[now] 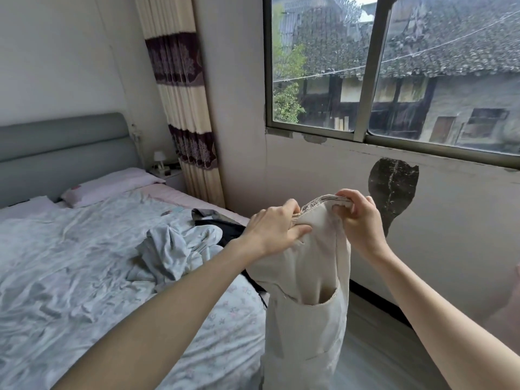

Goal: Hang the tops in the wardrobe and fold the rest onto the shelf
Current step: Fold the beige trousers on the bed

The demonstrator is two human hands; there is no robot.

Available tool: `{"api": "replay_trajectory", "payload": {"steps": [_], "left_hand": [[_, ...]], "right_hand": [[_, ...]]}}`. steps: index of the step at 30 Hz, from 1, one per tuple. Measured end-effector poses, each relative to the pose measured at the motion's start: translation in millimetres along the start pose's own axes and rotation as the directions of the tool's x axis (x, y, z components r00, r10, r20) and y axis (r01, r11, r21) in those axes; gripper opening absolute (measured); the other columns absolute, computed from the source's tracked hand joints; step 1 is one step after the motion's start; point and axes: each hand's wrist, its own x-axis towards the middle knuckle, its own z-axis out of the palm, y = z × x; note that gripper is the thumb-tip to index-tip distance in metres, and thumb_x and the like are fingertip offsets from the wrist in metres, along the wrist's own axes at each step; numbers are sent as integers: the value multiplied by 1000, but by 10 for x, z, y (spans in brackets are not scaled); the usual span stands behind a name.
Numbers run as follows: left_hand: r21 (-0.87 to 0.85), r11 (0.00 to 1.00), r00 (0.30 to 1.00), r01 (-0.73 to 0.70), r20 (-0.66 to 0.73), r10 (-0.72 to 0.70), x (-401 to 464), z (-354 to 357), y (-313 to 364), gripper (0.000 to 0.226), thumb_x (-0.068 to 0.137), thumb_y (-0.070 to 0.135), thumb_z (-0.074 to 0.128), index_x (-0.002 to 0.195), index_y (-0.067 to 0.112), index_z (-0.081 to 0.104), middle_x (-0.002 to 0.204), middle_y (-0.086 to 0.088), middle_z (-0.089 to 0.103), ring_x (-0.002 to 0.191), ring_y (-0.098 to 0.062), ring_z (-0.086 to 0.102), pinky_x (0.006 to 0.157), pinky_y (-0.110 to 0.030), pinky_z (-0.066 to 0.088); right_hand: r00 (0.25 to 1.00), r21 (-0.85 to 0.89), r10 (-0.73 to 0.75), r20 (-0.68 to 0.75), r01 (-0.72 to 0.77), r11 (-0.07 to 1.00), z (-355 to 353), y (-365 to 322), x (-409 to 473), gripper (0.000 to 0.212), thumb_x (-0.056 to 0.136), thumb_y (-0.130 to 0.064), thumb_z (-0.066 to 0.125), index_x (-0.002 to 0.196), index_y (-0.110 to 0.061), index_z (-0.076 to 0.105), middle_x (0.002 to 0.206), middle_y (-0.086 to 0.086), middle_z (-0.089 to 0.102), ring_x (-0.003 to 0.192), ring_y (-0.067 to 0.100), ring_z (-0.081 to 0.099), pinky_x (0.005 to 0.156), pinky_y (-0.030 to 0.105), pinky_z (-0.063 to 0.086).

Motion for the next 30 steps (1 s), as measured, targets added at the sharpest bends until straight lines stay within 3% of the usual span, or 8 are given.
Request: {"api": "replay_trajectory", "payload": {"steps": [4, 9, 16, 19, 23, 26, 28, 30], "left_hand": [[-208, 976, 989, 61, -119, -87, -65, -265, 20, 34, 82, 49, 66, 88, 24, 45, 91, -5, 64, 93, -32, 58, 71, -33, 40], [-372, 910, 952, 180, -168, -257, -278, -725, -444, 30, 80, 41, 71, 86, 16, 56, 82, 1, 63, 86, -23, 60, 76, -34, 45], [-568, 746, 834, 347, -176, -522, -916, -1469, -2192, 35, 84, 38, 69, 99, 8, 59, 98, -6, 69, 92, -26, 67, 91, -45, 49], [-546, 685, 730, 482, -183, -659, -1316, -1698, -3344, 40, 85, 41, 66, 106, 9, 57, 101, -1, 65, 91, -22, 66, 86, -36, 49], [-376, 558, 538, 740, -167, -826, -1849, -1700, -4717, 31, 88, 43, 60, 85, 13, 50, 91, -12, 59, 74, -25, 55, 59, -30, 40], [-235, 402, 370, 885, -168, -914, -2201, -1541, -5702, 28, 92, 41, 52, 101, 15, 53, 115, -12, 60, 102, -30, 56, 84, -37, 43], [-192, 319, 285, 928, -186, -940, -2304, -1385, -6236, 36, 95, 41, 47, 123, 19, 48, 132, -9, 48, 121, -32, 43, 102, -44, 32], [-134, 289, 270, 948, -140, -953, -2366, -1173, -6536, 43, 97, 42, 42, 135, 22, 40, 138, -11, 38, 125, -34, 36, 107, -50, 25]], "right_hand": [[994, 92, -81, -77, 88, 992, 200, -320, 119, 27, 86, 1, 58, 108, -13, 64, 98, -6, 58, 101, 25, 56, 83, 33, 44], [990, 214, -123, -62, 134, 968, 881, -926, 201, 30, 84, 5, 54, 107, -10, 66, 107, 9, 61, 104, 31, 54, 89, 39, 43], [949, 287, -261, 177, 204, 936, 2590, -2078, 22, 36, 84, 7, 51, 114, -8, 65, 112, 11, 61, 108, 30, 50, 88, 19, 33], [878, 318, -289, 381, 170, 933, 3574, -2586, -216, 42, 86, 9, 48, 122, -6, 60, 121, 13, 58, 111, 28, 54, 91, 19, 36], [696, 254, -286, 659, 152, 955, 4564, -2709, -709, 45, 95, -4, 45, 140, -12, 42, 139, 13, 47, 119, 27, 51, 99, 25, 34], [563, 177, -228, 794, 144, 974, 5220, -2450, -1104, 47, 97, -8, 44, 143, -15, 39, 143, 11, 44, 130, 25, 43, 102, 21, 28], [504, 89, -153, 850, 148, 985, 5579, -2199, -1307, 46, 98, -12, 43, 144, -17, 38, 143, 10, 44, 132, 24, 40, 102, 23, 29], [452, -3, -60, 890, 138, 990, 5824, -1949, -1473, 45, 98, -13, 43, 143, -17, 39, 144, 8, 44, 132, 23, 41, 104, 24, 29]]}}
